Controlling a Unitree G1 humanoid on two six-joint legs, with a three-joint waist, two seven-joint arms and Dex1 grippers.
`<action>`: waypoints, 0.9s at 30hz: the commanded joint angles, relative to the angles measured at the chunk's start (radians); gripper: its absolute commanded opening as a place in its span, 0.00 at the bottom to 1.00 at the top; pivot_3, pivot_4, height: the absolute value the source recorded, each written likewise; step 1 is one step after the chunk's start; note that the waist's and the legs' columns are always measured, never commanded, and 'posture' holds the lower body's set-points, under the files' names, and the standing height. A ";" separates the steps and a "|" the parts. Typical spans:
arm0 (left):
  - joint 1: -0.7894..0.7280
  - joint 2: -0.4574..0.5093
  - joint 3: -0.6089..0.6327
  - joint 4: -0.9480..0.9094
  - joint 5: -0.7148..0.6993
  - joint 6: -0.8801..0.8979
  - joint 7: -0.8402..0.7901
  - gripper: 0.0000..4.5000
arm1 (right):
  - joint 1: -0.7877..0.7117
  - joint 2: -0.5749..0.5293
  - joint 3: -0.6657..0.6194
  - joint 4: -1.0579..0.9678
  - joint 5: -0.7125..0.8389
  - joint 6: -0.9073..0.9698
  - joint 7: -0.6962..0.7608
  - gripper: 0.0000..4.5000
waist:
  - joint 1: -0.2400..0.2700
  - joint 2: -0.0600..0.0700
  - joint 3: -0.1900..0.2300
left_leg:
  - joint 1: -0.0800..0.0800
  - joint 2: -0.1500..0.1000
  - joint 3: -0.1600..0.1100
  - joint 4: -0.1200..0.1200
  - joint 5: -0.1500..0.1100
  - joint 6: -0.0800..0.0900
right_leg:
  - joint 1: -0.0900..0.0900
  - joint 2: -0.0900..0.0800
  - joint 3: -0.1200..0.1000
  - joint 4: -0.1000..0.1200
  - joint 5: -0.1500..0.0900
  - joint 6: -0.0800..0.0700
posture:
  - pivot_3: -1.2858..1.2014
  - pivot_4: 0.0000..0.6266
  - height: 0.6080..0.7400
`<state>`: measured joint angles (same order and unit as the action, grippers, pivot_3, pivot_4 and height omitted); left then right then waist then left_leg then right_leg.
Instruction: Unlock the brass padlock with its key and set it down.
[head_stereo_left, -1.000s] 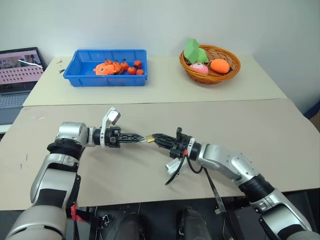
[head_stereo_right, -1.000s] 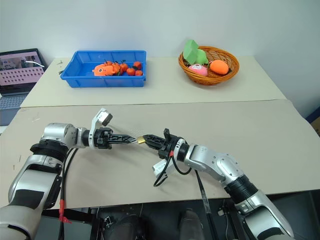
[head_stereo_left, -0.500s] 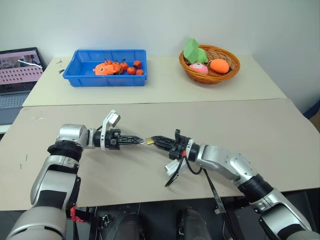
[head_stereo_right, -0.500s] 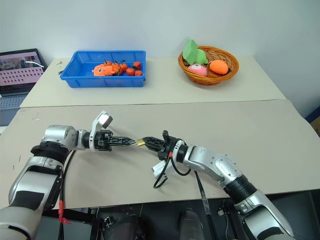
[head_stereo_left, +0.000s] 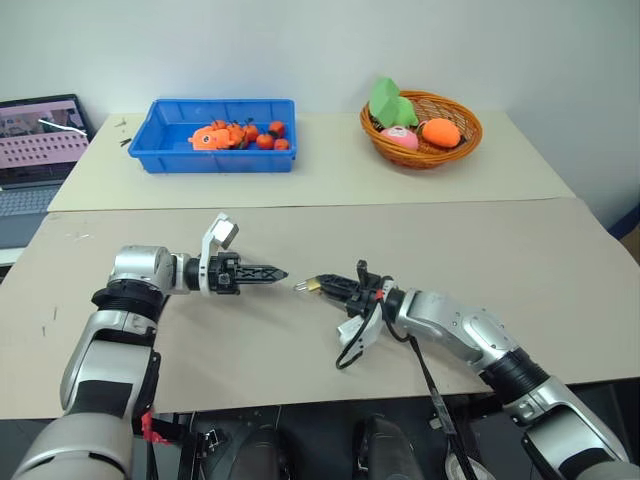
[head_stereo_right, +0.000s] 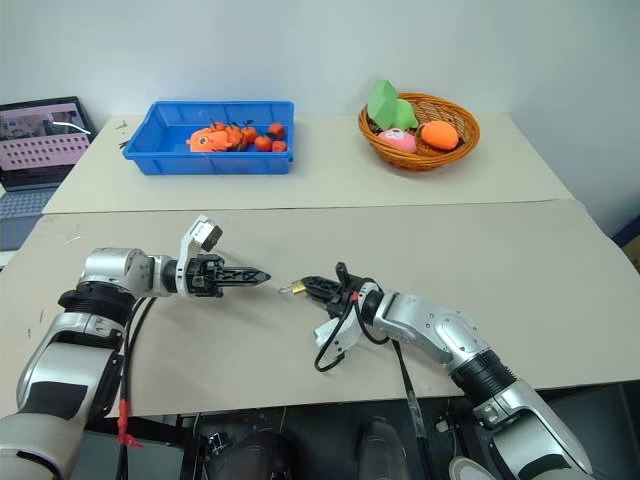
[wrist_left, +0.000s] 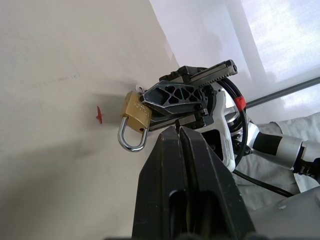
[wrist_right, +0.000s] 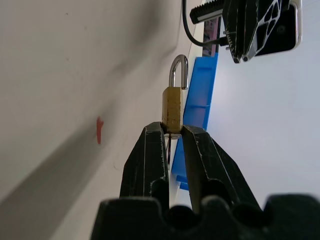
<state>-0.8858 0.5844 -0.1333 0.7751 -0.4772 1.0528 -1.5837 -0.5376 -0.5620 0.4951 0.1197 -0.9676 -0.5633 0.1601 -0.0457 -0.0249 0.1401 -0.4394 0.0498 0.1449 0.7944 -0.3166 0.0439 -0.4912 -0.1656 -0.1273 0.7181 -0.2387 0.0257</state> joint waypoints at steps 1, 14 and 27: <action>-0.018 0.000 0.023 -0.029 -0.016 0.010 -0.010 0.02 | -0.028 0.004 -0.054 -0.073 0.037 0.036 0.020 0.02 | 0.000 0.000 0.000 | 0.000 0.000 0.000 0.000 0.000 0.000 | 0.000 0.000 0.000 0.000 0.000 0.000 | 0.52 0.24 0.52; -0.013 0.007 0.017 -0.044 -0.012 0.020 -0.009 0.02 | -0.062 0.052 -0.124 -0.243 0.063 0.166 0.087 0.02 | 0.000 0.000 0.000 | -0.001 0.000 -0.001 0.001 0.000 0.000 | 0.000 0.000 0.000 0.000 0.000 0.000 | 0.52 0.24 0.52; -0.004 0.021 0.018 -0.066 -0.010 0.042 0.000 0.02 | -0.016 0.106 -0.042 -0.170 -0.030 0.153 0.012 0.02 | 0.000 0.000 0.000 | -0.001 0.000 -0.001 0.001 0.000 0.000 | 0.000 0.001 0.000 0.001 0.000 0.000 | 0.52 0.24 0.52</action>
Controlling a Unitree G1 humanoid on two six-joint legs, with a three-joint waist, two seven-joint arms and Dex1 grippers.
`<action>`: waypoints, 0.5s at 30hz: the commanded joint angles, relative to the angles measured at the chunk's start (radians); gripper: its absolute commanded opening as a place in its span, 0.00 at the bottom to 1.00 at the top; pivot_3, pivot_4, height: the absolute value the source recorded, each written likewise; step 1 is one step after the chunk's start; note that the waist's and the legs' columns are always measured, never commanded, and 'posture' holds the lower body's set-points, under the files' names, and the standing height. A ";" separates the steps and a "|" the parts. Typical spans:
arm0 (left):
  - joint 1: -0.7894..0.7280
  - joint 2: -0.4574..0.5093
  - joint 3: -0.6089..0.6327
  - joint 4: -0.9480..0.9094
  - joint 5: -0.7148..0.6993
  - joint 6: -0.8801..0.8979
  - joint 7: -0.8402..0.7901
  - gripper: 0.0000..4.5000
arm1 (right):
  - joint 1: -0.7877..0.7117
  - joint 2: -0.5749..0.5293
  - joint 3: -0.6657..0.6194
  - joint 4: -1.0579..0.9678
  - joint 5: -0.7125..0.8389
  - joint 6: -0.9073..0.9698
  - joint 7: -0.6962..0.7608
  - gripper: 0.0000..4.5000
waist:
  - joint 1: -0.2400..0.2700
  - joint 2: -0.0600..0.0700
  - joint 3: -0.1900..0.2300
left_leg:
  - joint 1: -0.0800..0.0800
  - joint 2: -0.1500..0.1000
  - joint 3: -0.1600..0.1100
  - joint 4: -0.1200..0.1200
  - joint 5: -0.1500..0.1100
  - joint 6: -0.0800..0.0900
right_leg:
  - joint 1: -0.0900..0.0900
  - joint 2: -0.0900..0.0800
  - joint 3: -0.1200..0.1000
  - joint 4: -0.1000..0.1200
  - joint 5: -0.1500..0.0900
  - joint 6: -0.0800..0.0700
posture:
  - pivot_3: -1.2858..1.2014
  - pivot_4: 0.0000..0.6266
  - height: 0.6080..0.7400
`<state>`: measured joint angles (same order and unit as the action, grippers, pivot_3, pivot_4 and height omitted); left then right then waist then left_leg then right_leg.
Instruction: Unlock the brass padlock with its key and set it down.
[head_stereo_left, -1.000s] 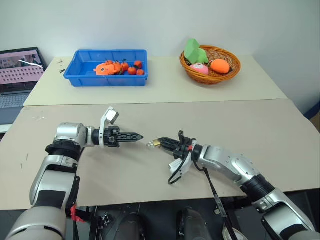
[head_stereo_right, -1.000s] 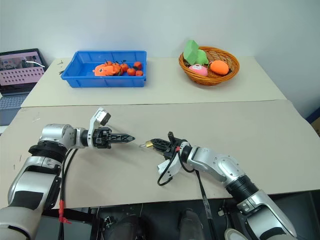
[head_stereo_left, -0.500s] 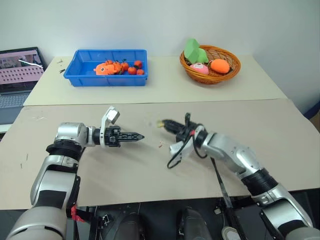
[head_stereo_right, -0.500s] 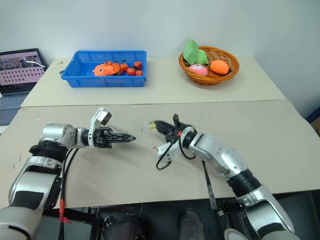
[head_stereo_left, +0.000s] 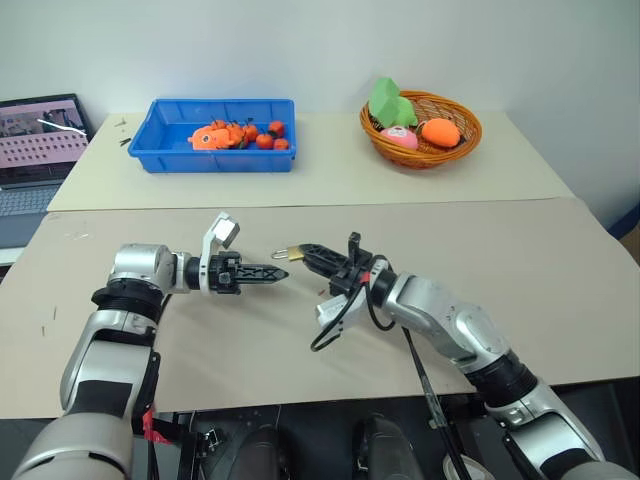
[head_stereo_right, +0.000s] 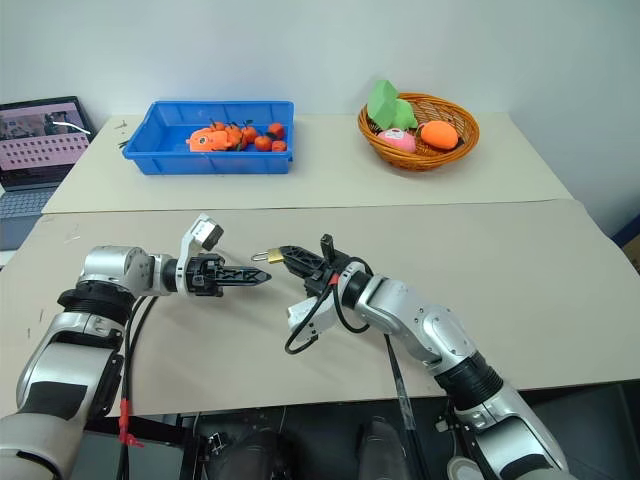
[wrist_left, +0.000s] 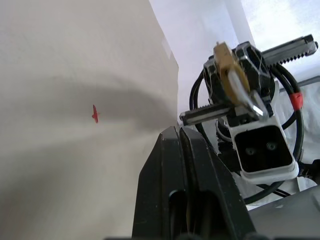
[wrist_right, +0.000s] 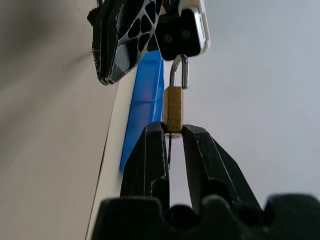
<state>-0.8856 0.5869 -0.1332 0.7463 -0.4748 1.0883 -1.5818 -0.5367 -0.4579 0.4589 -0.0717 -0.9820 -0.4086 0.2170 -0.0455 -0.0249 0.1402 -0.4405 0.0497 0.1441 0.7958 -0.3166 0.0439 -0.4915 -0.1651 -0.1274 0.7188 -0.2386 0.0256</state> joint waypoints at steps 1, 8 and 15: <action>-0.004 0.020 0.019 -0.040 -0.013 0.008 -0.001 0.02 | -0.018 0.003 -0.005 0.026 -0.016 -0.002 -0.049 0.02 | 0.000 0.000 0.000 | 0.000 0.000 0.000 0.000 0.000 0.000 | 0.000 0.000 0.000 0.000 0.000 0.000 | 0.52 0.24 0.52; 0.009 0.029 0.023 -0.062 -0.019 0.021 0.007 0.02 | -0.003 -0.008 0.005 0.038 -0.025 -0.016 -0.066 0.02 | 0.000 0.000 0.000 | 0.000 0.000 0.000 0.000 0.000 0.000 | 0.000 0.000 0.000 0.000 0.000 0.000 | 0.52 0.24 0.52; 0.014 0.029 0.026 -0.069 -0.021 0.022 0.015 0.02 | 0.008 0.000 0.017 0.022 -0.025 -0.009 -0.061 0.02 | -0.001 0.000 0.000 | 0.000 0.000 0.000 0.000 0.000 0.000 | 0.000 0.000 0.000 0.000 0.000 0.000 | 0.52 0.24 0.52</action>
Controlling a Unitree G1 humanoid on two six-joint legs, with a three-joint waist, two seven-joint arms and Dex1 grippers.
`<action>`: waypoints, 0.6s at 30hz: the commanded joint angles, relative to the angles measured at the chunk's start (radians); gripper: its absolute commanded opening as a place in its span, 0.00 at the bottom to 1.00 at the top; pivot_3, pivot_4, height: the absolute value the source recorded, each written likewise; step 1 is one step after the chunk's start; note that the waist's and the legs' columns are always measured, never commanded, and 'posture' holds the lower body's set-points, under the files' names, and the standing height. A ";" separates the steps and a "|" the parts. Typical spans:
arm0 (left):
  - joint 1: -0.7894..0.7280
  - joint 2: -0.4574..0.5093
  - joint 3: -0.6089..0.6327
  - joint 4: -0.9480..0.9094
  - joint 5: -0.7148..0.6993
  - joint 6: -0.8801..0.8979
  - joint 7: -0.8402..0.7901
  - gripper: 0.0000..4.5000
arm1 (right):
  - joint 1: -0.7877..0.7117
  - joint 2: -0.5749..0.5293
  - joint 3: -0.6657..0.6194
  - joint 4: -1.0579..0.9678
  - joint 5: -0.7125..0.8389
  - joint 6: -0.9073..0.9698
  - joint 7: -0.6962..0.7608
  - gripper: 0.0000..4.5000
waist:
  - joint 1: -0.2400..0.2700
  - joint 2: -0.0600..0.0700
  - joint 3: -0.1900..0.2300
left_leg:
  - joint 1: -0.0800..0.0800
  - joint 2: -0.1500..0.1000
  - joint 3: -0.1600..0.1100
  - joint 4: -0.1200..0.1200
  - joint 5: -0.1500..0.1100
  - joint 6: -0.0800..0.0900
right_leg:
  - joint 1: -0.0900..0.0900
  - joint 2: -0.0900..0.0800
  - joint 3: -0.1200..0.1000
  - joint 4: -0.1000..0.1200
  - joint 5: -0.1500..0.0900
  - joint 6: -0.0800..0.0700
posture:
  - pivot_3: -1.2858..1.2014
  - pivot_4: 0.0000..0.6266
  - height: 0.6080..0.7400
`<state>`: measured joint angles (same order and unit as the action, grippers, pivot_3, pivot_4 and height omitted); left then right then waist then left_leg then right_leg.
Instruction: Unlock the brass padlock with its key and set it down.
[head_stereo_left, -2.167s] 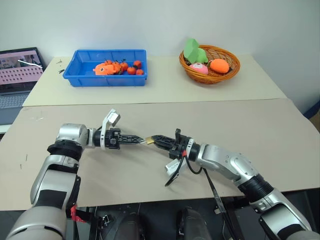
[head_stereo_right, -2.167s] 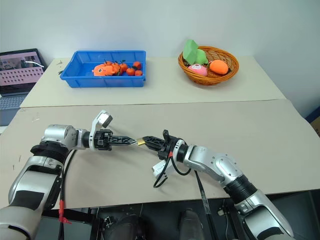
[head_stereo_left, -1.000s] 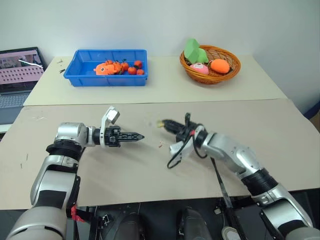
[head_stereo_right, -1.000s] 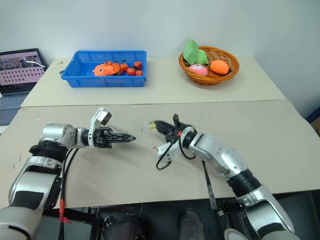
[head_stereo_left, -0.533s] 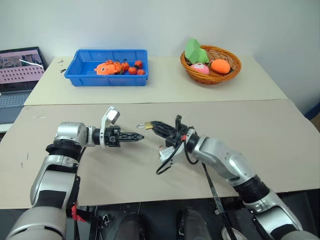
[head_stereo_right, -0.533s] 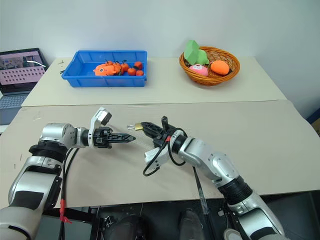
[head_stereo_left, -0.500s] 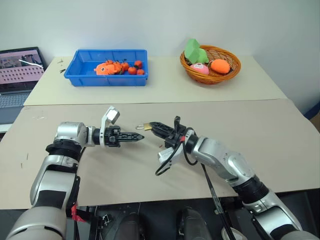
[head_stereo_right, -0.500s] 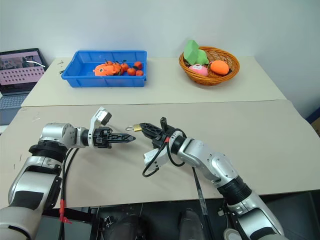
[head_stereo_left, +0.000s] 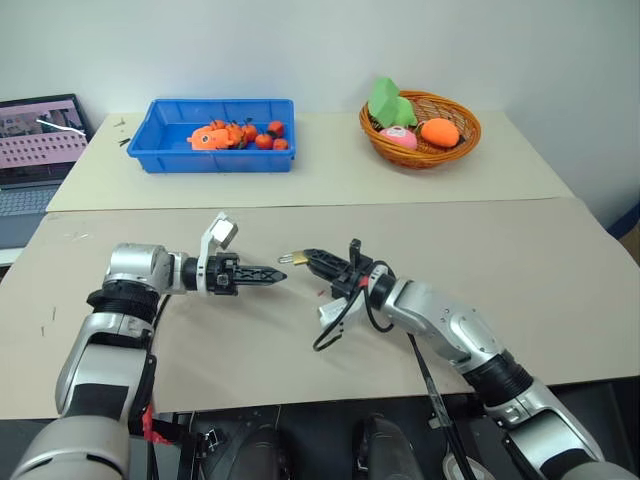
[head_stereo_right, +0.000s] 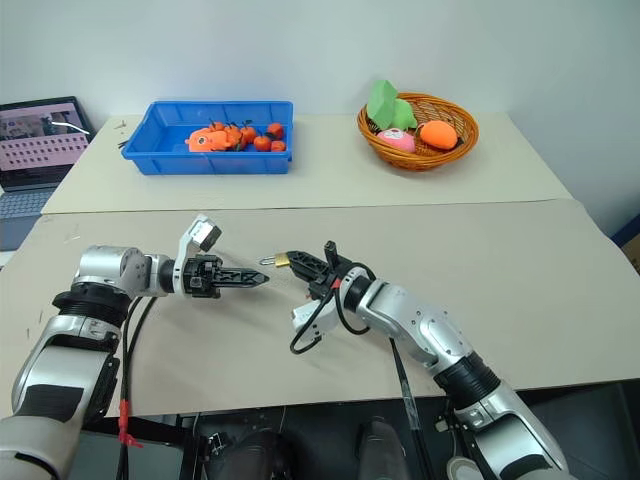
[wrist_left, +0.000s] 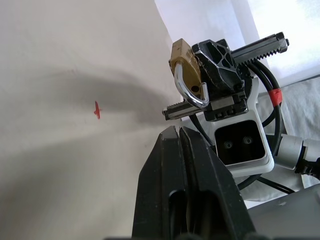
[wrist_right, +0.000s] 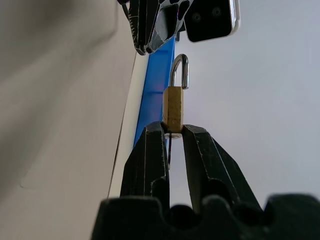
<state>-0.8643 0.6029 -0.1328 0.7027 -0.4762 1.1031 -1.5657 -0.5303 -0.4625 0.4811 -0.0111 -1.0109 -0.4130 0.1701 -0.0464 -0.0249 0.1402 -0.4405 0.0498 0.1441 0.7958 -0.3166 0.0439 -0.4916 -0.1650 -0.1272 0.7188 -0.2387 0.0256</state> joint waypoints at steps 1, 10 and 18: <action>-0.011 0.012 0.025 -0.021 -0.019 0.004 -0.001 0.02 | 0.003 0.003 -0.002 -0.040 0.005 -0.006 -0.013 0.02 | 0.000 0.000 0.000 | 0.000 0.000 0.000 0.000 0.000 0.000 | 0.000 0.000 0.000 0.000 0.000 0.000 | 0.52 0.24 0.52; -0.017 0.006 0.029 -0.009 -0.018 0.000 0.006 0.02 | 0.017 -0.001 0.011 -0.051 0.004 -0.007 -0.005 0.02 | 0.000 0.000 0.000 | 0.000 0.000 0.000 0.000 0.000 0.000 | 0.000 0.000 0.000 0.000 0.000 0.000 | 0.52 0.24 0.52; -0.015 0.003 0.027 -0.009 -0.018 -0.006 0.006 0.02 | 0.032 -0.009 0.019 -0.047 -0.007 -0.015 -0.010 0.02 | 0.000 0.000 0.000 | 0.000 0.000 0.000 0.000 0.000 0.000 | 0.000 0.000 0.000 0.000 0.000 0.000 | 0.52 0.24 0.52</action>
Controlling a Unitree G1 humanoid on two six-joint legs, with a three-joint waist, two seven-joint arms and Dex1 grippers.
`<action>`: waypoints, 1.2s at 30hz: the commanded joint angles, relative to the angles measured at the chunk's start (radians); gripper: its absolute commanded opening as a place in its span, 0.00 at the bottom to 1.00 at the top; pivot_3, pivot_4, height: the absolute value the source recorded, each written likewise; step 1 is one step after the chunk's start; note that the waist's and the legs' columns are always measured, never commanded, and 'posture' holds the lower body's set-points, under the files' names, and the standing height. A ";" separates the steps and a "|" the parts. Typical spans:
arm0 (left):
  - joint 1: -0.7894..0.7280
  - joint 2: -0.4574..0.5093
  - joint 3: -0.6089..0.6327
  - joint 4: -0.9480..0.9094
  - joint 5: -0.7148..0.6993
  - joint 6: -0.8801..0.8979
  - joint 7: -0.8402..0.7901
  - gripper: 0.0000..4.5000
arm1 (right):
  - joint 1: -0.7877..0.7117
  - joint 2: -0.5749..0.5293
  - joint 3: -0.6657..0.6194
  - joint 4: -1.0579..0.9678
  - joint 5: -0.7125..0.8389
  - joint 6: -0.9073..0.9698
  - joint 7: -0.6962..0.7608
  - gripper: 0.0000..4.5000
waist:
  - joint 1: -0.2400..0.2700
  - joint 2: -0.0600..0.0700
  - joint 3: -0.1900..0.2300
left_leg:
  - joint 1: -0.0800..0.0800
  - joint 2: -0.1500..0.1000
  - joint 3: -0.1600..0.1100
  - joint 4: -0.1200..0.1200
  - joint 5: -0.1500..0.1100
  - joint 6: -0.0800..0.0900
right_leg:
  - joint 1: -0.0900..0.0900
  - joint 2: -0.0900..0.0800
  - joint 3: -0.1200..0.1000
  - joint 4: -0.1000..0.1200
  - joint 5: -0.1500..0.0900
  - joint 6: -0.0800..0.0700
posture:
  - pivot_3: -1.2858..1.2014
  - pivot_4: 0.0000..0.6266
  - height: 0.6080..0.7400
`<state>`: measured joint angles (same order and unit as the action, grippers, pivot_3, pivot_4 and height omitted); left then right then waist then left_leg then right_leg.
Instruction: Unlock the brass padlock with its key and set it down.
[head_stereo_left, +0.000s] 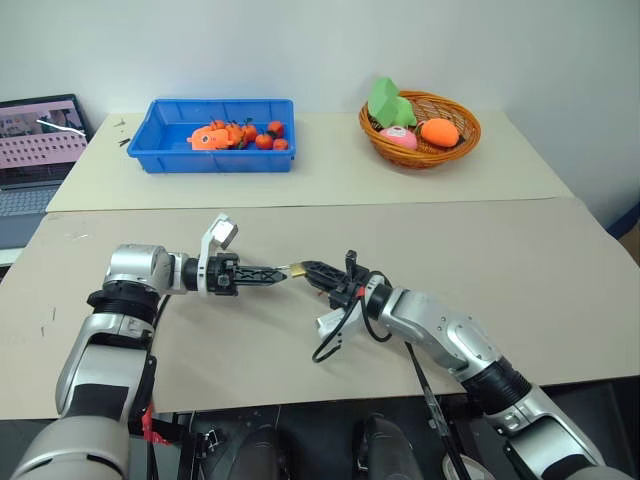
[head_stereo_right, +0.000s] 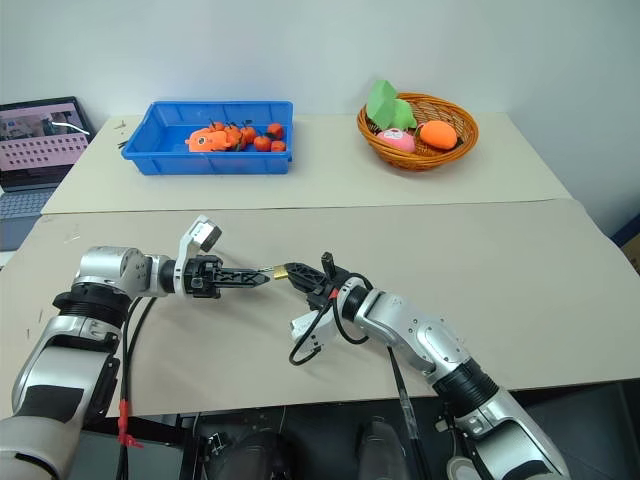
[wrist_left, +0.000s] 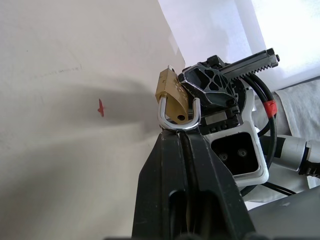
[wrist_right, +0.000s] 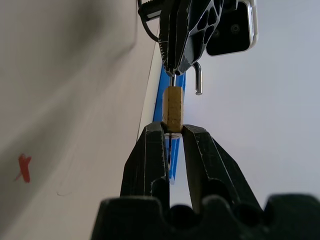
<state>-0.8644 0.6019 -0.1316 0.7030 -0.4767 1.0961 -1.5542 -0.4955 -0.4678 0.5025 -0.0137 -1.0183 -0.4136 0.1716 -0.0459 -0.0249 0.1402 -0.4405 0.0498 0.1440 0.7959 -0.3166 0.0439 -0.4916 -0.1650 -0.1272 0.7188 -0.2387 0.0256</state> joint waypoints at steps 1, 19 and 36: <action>-0.015 0.004 0.026 -0.006 -0.018 0.001 -0.006 0.02 | -0.001 -0.005 -0.003 -0.049 0.000 -0.015 -0.010 0.02 | 0.000 0.000 0.000 | 0.000 0.000 0.000 0.000 0.000 0.000 | 0.000 0.000 0.000 0.000 0.000 0.000 | 0.52 0.24 0.52; -0.018 -0.011 0.021 0.011 -0.016 -0.010 -0.014 0.02 | 0.049 -0.053 -0.014 -0.113 0.009 -0.039 0.017 0.02 | 0.000 0.000 0.000 | 0.000 0.000 0.000 0.000 0.000 0.000 | 0.000 0.000 0.000 0.000 0.000 0.000 | 0.52 0.24 0.52; -0.071 0.008 0.266 -0.027 -0.078 -0.067 0.165 0.02 | 0.038 -0.066 -0.043 0.012 0.054 -0.004 0.011 0.02 | 0.001 0.000 0.000 | 0.000 0.000 -0.001 0.002 0.000 0.000 | 0.000 0.000 0.000 0.000 0.000 0.000 | 0.52 0.24 0.52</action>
<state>-0.9335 0.5981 0.1062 0.7310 -0.5396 1.0495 -1.4178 -0.4449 -0.5249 0.4962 0.0239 -0.9757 -0.4346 0.1803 -0.0447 -0.0253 0.1403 -0.4409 0.0498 0.1431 0.7976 -0.3166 0.0440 -0.4912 -0.1652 -0.1267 0.7191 -0.2386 0.0256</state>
